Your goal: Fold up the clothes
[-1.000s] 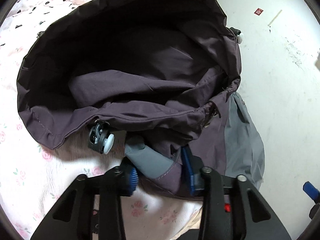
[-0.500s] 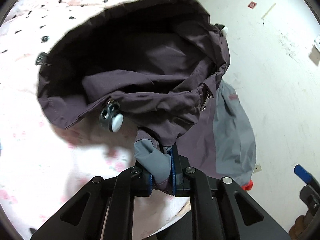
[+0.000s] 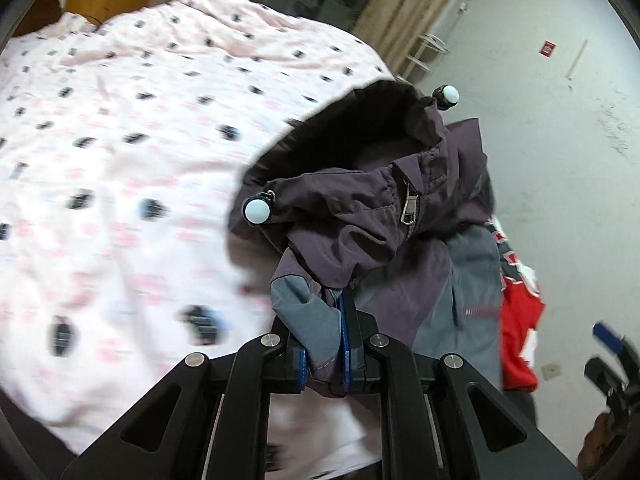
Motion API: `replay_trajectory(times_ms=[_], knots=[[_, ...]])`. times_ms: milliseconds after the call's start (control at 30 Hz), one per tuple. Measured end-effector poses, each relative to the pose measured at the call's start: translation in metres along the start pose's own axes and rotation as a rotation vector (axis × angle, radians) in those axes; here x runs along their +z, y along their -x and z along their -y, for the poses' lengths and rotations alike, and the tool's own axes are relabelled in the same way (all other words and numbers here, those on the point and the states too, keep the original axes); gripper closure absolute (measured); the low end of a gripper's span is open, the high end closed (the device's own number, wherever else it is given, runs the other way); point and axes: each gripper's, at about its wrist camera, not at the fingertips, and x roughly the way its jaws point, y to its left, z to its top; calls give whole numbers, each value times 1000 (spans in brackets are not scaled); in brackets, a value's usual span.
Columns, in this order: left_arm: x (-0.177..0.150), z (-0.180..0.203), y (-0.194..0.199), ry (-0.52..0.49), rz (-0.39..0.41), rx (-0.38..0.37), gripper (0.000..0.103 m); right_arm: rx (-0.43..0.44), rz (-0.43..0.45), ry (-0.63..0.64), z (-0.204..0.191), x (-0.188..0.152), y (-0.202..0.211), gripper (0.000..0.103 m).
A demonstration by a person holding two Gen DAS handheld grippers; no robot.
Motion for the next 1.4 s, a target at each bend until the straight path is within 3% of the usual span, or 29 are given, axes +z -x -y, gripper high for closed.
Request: replay_trajectory(times_ms=[133, 400, 667, 833, 933, 967, 1000, 1067, 1233, 1400], knots=[[0, -53, 20, 5, 13, 49, 93, -19, 38, 165, -38, 17, -17, 0], [21, -110, 36, -50, 40, 118, 93, -80, 146, 505, -120, 49, -59, 0], [39, -155, 38, -160, 5, 184, 93, -1, 221, 693, -188, 101, -110, 0], [44, -169, 41, -178, 0, 200, 93, 114, 63, 764, -209, 137, -177, 0], [43, -175, 43, -181, -4, 204, 93, 203, -66, 780, -216, 142, -210, 3], [44, -178, 43, -177, -7, 206, 93, 237, -116, 783, -217, 140, -219, 16], [44, -180, 43, -174, -10, 207, 92, 273, -168, 785, -218, 139, -227, 54], [46, -183, 42, -172, -19, 215, 92, 379, -277, 753, -214, 136, -238, 89], [65, -196, 40, -186, -13, 269, 92, 439, -273, 710, -202, 135, -217, 96], [114, -205, 33, -223, 39, 325, 92, 470, -193, 673, -196, 164, -172, 98]])
